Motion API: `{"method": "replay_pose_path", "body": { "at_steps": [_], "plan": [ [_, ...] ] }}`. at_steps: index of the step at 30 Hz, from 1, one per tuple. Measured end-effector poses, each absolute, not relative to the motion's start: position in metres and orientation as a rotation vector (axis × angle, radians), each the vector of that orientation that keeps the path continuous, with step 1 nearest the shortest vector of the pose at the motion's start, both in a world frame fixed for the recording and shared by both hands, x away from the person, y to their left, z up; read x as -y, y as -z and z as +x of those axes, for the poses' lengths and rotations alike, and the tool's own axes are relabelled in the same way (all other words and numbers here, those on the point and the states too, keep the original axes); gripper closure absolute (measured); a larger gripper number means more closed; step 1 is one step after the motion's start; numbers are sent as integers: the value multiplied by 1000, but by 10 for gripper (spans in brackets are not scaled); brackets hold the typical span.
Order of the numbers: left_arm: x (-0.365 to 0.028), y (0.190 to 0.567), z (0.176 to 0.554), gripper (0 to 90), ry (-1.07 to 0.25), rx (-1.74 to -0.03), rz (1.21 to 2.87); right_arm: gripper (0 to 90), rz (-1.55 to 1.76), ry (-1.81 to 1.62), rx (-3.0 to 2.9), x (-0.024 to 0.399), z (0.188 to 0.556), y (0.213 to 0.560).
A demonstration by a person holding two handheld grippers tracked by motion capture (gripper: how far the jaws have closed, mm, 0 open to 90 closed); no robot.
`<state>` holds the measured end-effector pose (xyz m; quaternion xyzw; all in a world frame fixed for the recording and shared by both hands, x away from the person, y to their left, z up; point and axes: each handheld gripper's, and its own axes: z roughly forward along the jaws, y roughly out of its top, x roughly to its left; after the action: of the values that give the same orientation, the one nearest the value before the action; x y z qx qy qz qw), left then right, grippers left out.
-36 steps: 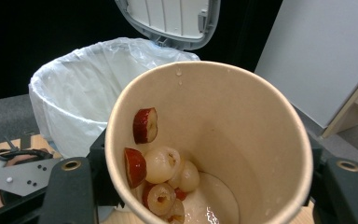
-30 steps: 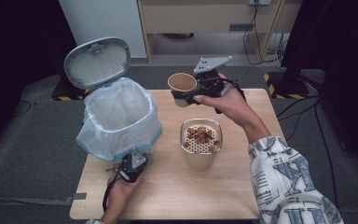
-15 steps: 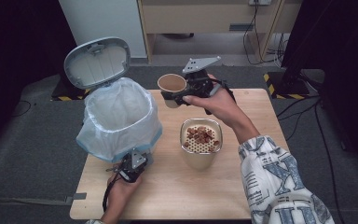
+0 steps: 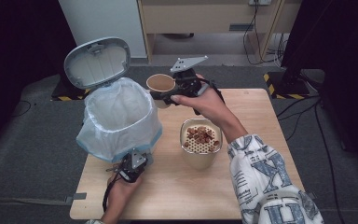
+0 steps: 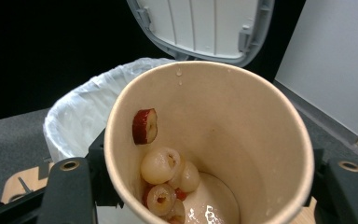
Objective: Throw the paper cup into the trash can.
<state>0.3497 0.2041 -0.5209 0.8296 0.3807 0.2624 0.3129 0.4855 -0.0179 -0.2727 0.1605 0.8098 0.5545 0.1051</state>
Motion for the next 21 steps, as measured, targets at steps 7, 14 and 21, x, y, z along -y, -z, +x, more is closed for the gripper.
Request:
{"method": "replay_pose_path", "body": {
  "at_steps": [7,14,21],
  "plan": [
    [-204,521,350,897,-691,-1004,2188,331,451,-1657,-2399,-4,484,271],
    [-204,521,350,897,-692,-1005,2190,329,449,-1668,-2409,-27,483,272],
    [-204,521,350,896,-692,-1004,2190,308,428,-1656,-2440,-51,479,277]
  ]
}}
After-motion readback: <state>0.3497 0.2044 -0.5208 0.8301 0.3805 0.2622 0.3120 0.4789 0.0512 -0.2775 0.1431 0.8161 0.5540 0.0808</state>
